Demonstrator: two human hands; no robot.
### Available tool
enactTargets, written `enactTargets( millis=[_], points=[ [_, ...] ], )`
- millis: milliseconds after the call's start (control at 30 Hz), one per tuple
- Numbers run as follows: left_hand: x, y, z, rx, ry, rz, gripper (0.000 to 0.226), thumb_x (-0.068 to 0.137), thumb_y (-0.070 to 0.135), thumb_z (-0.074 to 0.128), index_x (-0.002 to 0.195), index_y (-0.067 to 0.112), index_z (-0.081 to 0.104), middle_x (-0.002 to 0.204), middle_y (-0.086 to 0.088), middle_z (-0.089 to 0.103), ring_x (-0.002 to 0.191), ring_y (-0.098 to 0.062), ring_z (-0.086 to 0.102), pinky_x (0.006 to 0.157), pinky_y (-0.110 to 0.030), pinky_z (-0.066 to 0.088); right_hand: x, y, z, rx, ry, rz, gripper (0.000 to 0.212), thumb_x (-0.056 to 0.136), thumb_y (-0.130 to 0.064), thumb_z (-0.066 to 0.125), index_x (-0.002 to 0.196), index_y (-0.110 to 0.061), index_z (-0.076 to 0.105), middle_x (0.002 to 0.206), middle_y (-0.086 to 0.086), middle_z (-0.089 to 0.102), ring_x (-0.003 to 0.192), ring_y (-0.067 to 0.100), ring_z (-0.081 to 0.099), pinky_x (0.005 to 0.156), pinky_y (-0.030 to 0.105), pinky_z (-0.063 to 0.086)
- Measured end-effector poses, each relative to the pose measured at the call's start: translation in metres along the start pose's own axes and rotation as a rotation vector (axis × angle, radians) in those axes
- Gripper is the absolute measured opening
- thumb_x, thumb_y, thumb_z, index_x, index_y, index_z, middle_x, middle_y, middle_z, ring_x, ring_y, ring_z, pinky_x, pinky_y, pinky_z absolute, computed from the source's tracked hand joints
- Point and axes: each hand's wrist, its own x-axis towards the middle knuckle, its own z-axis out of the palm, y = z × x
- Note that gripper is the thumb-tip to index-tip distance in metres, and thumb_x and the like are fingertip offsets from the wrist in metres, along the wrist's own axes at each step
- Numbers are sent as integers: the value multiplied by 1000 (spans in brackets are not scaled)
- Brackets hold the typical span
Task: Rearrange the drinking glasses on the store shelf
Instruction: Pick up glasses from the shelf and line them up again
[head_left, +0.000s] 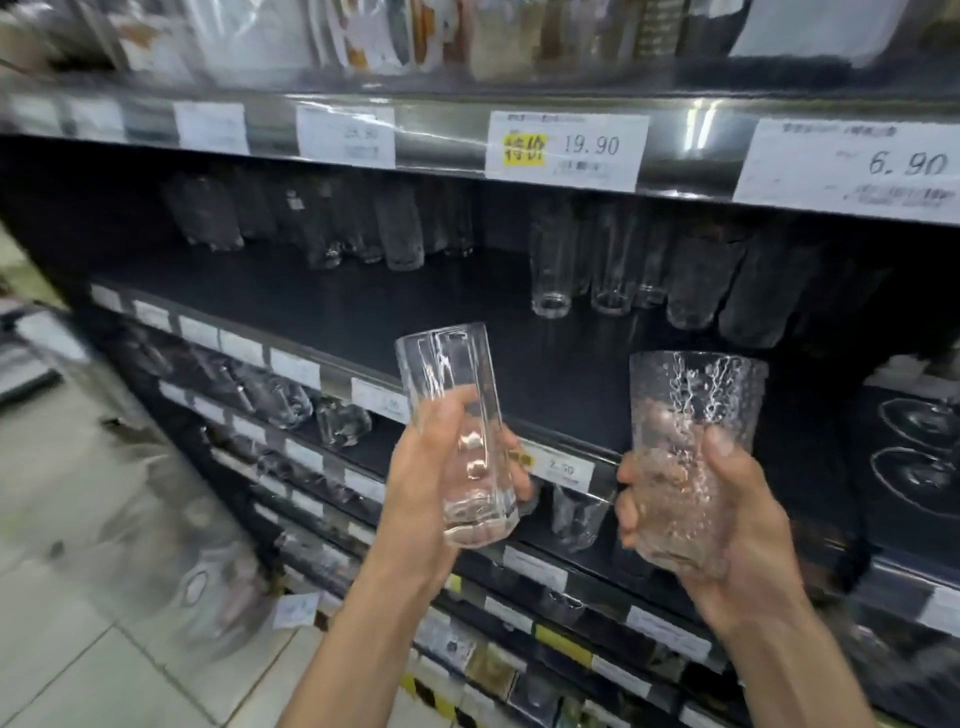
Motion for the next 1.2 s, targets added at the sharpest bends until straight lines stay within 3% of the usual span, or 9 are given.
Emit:
enactTargets(
  millis=[67, 200, 300, 433, 633, 867, 1000, 1100, 1200],
  points=[
    [-18, 4, -19, 12, 90, -6, 80, 61, 69, 80, 116, 14, 59, 83, -10, 65, 59, -26, 62, 60, -36, 53, 3, 15, 10, -9, -53, 48, 75, 47, -66, 87, 101, -16, 71, 81, 16, 66, 51, 28, 59, 47, 34, 52],
    [-43, 17, -57, 80, 300, 13, 83, 62, 70, 78, 120, 14, 60, 87, -13, 65, 60, -29, 63, 61, -37, 52, 14, 42, 40, -14, -138, 158, 95, 45, -64, 89, 120, -11, 63, 84, 19, 64, 53, 30, 58, 47, 36, 53],
    [-59, 32, -81, 131, 411, 63, 71, 65, 68, 76, 111, 15, 64, 85, -12, 67, 61, -28, 63, 65, -42, 51, 26, 59, 69, -35, -234, 205, 88, 46, -64, 89, 108, -6, 68, 82, 22, 64, 53, 30, 58, 47, 34, 52],
    [-77, 59, -111, 168, 557, 113, 77, 66, 63, 75, 117, 7, 60, 85, -12, 69, 61, -26, 65, 56, -36, 56, 44, 81, 112, -54, -313, 262, 109, 43, -65, 90, 126, -3, 56, 86, 20, 64, 53, 30, 59, 46, 31, 51],
    [-95, 99, -161, 178, 657, 214, 103, 57, 70, 81, 125, -3, 51, 85, -14, 66, 63, -30, 64, 59, -37, 56, 72, 116, 185, -77, -490, 327, 106, 46, -63, 89, 128, -6, 55, 88, 20, 62, 54, 29, 59, 47, 31, 51],
    [-97, 130, -225, 186, 764, 203, 80, 69, 58, 71, 127, 6, 55, 96, -22, 67, 71, -34, 66, 61, -39, 58, 99, 158, 257, -183, -621, 371, 97, 51, -67, 85, 128, -15, 58, 93, 17, 67, 61, 30, 62, 57, 36, 54],
    [-93, 146, -265, 197, 789, 200, 73, 68, 57, 71, 124, 11, 57, 92, -18, 67, 65, -30, 65, 53, -33, 55, 121, 185, 295, -196, -628, 378, 100, 51, -68, 85, 130, -14, 56, 93, 16, 67, 60, 30, 62, 58, 36, 55],
    [-89, 156, -293, 202, 812, 201, 63, 67, 55, 72, 115, 16, 60, 88, -15, 68, 64, -31, 64, 53, -34, 54, 138, 208, 317, -221, -600, 395, 112, 55, -68, 84, 145, -18, 42, 108, 19, 67, 67, 32, 65, 66, 40, 56],
    [-82, 167, -321, 196, 831, 197, 61, 68, 55, 71, 113, 16, 59, 83, -13, 69, 63, -33, 64, 55, -35, 54, 156, 230, 337, -286, -600, 389, 104, 57, -72, 81, 141, -21, 48, 123, 21, 64, 84, 32, 65, 83, 50, 53]
  ],
)
